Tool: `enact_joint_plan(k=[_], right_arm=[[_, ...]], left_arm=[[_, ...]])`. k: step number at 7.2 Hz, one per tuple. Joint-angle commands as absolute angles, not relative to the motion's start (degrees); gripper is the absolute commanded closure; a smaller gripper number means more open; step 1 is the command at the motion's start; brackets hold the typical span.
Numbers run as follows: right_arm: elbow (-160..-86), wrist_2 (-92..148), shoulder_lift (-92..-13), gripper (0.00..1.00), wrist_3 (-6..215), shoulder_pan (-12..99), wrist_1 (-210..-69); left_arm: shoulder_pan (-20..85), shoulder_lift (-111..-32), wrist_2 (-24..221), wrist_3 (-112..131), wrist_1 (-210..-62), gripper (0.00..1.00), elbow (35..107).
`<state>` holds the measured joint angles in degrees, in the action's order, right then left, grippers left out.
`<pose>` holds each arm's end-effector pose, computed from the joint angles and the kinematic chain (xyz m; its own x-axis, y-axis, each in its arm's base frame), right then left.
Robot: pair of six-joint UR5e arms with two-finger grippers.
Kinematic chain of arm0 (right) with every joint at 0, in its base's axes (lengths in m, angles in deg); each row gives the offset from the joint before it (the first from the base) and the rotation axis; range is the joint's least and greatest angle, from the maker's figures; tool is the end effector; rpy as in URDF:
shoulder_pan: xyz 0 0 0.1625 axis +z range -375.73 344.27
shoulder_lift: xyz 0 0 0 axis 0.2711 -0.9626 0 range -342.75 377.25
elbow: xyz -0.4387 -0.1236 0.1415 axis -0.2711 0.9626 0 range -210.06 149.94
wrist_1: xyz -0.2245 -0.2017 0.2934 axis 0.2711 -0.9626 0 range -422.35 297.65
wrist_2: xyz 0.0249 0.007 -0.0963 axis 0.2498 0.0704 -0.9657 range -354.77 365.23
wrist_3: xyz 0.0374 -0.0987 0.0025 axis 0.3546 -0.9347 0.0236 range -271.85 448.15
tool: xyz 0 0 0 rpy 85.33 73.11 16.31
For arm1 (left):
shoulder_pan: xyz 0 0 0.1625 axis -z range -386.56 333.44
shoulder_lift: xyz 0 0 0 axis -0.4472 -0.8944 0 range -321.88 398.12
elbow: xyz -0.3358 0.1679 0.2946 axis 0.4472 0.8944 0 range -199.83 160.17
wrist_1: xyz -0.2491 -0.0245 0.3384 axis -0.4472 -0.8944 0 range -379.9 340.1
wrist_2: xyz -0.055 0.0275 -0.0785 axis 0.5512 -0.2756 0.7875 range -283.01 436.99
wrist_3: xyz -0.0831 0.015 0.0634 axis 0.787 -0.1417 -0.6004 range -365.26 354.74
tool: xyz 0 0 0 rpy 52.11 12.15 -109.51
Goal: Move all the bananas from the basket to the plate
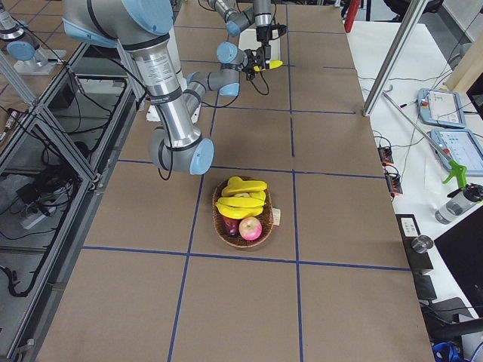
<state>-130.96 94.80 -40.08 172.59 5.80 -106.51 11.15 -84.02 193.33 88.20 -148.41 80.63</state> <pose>-0.5586 -0.3645 0.1904 0.0457 -0.0861 0.9952 -0.3711 0.9235 0.0969 0.4665 -0.4701 0.2124 0.1099 -0.1535 -0.9820 0.2084 0.9696 -0.1282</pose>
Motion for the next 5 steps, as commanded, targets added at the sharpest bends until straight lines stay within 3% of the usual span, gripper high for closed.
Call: enact_joint_plan(k=[1, 4, 5], right_arm=[[-131.2, 94.9, -40.1, 0.01, 172.9, 6.0, -106.5], [-134.5, 103.1, -43.3, 0.01, 172.7, 10.0, -107.3], [-134.9, 108.0, -45.1, 0.00, 172.7, 13.2, -108.6]], left_arm=[[11.2, -83.9, 193.1, 88.2, -148.4, 1.00, 80.6], [12.0, -81.2, 193.1, 88.3, -147.7, 1.00, 81.9], [13.4, -76.3, 193.2, 88.3, -146.7, 1.00, 84.2]])
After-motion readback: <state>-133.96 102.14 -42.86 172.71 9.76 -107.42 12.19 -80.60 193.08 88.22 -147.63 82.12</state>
